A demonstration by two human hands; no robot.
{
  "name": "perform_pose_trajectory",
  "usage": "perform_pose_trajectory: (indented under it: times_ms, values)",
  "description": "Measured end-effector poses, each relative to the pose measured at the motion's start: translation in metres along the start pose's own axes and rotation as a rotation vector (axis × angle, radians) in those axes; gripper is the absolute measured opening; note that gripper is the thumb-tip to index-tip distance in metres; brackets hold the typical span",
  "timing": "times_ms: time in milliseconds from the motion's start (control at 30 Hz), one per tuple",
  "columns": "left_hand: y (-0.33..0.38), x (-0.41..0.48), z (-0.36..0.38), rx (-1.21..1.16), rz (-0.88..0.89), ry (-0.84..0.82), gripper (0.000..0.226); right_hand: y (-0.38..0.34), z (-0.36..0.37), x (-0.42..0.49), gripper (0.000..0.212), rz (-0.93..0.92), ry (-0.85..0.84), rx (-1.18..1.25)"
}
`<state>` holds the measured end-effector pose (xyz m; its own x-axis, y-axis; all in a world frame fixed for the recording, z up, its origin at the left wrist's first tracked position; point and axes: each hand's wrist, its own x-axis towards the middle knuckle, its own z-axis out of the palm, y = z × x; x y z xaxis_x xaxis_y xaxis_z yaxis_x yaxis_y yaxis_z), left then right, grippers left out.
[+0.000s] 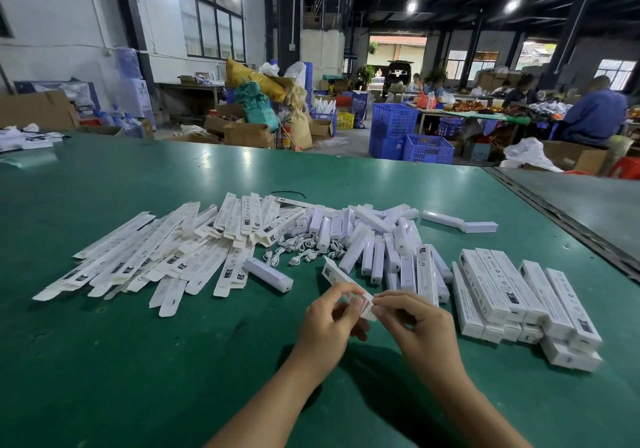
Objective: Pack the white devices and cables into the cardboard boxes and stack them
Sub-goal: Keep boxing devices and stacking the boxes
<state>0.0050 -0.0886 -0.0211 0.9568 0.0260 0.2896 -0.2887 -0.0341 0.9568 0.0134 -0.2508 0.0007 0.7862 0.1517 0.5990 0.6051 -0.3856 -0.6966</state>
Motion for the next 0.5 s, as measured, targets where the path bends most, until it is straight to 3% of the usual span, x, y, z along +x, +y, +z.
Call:
perform_pose_trajectory:
  times_ms: [133, 267, 400, 500]
  values:
    - [0.005, -0.003, -0.002, -0.002, 0.008, -0.059, 0.007, 0.001, 0.0, 0.002, 0.014, 0.228, -0.034, 0.252]
    - [0.008, -0.006, -0.004, 0.005, 0.041, -0.129, 0.019, 0.001, -0.003, 0.002, 0.014, 0.282, -0.052, 0.419]
    - [0.011, -0.006, -0.002, 0.047, 0.09, -0.065, 0.018, 0.0, 0.001, 0.001, 0.017, 0.277, -0.056, 0.377]
    - [0.012, -0.004, 0.001, 0.047, 0.114, -0.01, 0.015, 0.006, 0.0, 0.003, 0.011, 0.209, 0.074, 0.049]
